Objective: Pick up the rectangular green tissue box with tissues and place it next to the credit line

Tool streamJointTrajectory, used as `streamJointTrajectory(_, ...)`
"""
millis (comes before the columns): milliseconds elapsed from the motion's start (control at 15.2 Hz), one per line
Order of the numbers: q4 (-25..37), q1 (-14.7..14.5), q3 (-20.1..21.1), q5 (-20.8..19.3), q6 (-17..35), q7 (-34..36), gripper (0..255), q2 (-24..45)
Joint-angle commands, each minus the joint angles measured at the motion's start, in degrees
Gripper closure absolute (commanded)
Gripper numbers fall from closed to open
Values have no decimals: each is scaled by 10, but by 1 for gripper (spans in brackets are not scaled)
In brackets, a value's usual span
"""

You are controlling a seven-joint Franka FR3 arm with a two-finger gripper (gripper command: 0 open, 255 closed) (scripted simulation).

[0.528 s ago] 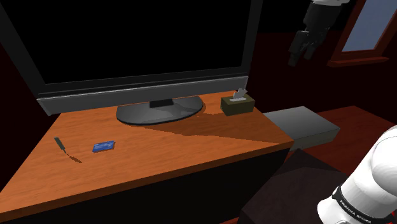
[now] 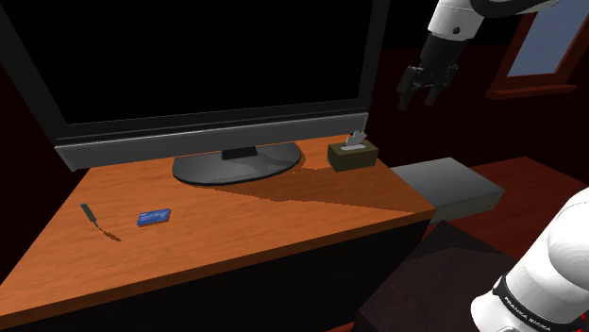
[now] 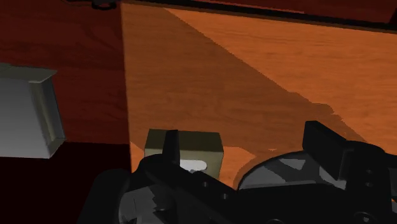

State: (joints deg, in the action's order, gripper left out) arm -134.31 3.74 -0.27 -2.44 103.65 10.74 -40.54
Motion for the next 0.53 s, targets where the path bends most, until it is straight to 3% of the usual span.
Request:
streamJointTrajectory(0, -7, 8, -4, 10, 49, 23, 0, 33)
streamJointTrajectory(462, -16, 27, -18, 51, 202, 91, 0, 145)
